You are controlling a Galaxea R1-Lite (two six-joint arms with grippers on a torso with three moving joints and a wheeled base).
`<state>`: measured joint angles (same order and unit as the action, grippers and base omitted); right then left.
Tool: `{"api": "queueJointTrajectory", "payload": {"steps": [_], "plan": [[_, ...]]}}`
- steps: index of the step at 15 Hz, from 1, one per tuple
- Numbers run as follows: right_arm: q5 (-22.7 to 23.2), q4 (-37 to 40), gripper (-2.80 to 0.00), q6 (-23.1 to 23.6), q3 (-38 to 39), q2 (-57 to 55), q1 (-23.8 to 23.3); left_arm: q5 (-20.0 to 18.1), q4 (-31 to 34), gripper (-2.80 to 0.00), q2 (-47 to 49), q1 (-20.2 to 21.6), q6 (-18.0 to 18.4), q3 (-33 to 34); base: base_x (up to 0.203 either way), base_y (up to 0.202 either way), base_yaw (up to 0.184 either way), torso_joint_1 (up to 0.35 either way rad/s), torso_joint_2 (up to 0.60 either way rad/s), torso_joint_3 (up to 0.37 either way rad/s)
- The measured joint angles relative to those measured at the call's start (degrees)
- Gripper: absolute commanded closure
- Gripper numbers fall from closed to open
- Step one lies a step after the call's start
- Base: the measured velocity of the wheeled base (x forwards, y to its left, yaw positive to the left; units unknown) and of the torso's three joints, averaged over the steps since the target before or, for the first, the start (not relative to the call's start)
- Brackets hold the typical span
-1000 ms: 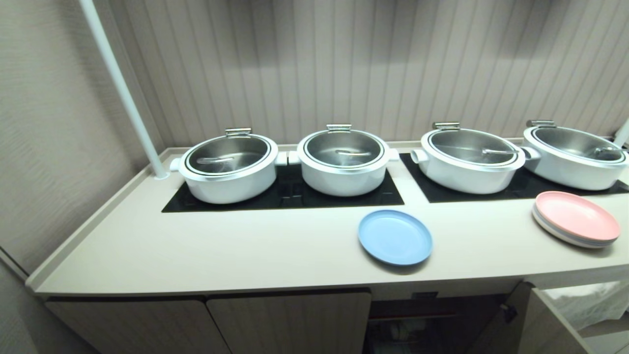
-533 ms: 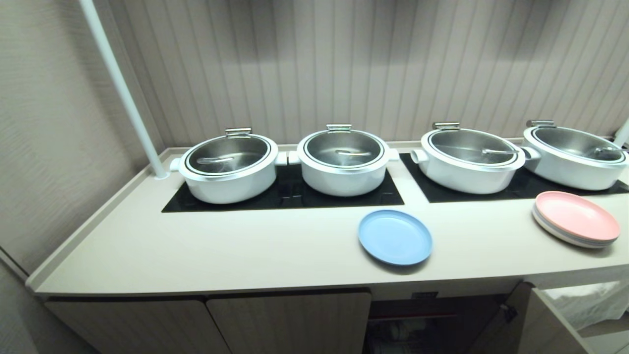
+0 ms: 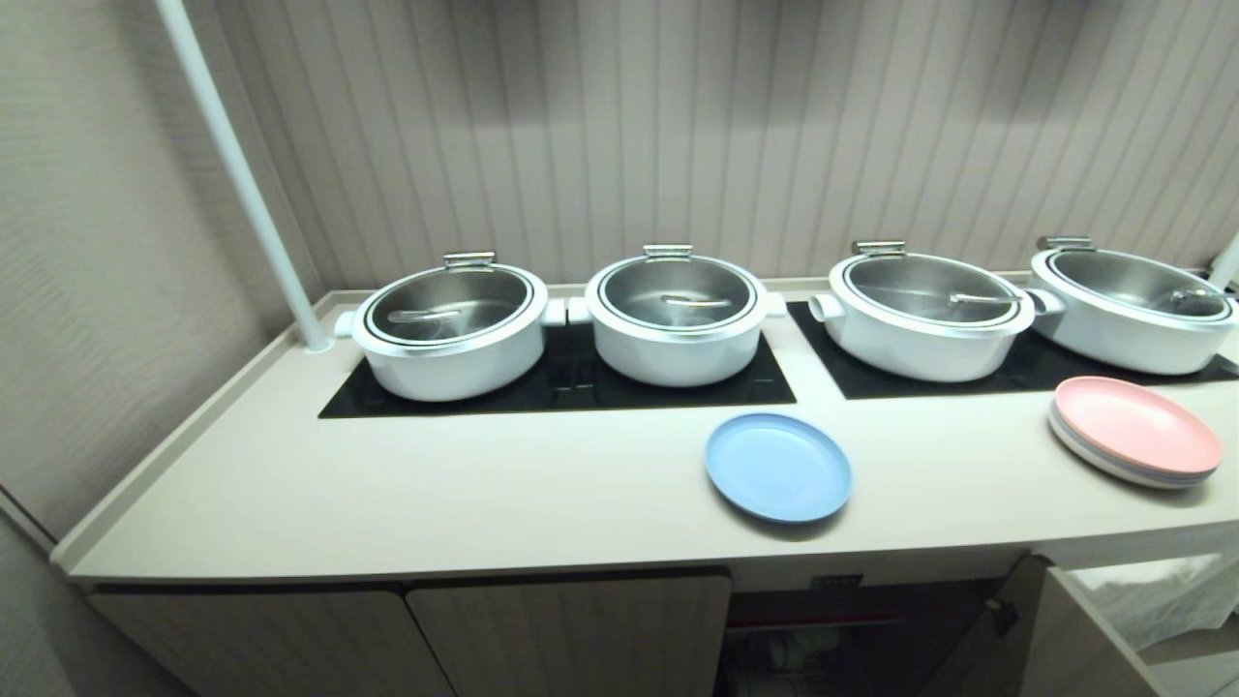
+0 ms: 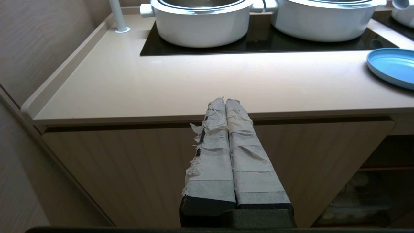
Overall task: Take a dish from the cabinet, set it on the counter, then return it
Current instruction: Pick up the plate from the table
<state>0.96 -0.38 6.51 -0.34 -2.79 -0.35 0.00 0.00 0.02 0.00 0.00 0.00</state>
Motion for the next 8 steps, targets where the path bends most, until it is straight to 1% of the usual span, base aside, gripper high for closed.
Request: {"api": "queueJointTrajectory", "payload": {"steps": [4,8], "plan": [[0.09,-0.11,0.0,-0.49,-5.07,-6.72,0.05,0.0,0.0,0.0,0.0,0.0,0.0,0.0,0.0,0.0,0.0,0.0,0.0,0.0],[0.22,-0.06,0.0,-0.7,-11.64,-17.09,0.11,-0.01,0.0,0.0,0.0,0.0,0.0,0.0,0.0,0.0,0.0,0.0,0.0,0.0]]}}
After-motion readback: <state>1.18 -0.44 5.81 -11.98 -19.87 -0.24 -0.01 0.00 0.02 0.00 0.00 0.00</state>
